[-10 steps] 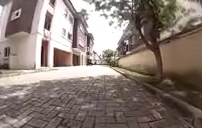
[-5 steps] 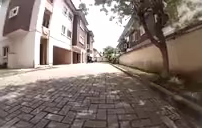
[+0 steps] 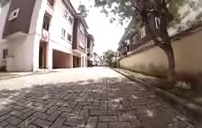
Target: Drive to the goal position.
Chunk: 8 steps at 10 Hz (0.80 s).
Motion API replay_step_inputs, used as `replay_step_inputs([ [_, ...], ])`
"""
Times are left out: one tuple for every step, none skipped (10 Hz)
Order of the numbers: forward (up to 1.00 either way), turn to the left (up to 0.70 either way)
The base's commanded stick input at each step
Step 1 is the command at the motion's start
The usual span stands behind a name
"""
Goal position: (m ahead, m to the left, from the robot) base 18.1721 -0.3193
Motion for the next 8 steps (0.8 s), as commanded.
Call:
replay_step_inputs([
  [0.5, 0.0],
  [0.5, 0.0],
  [0.5, 0.0],
  [0.5, 0.0],
  [0.5, 0.0],
  [0.5, 0.0],
  [0.5, 0.0],
  [0.5, 0.0],
])
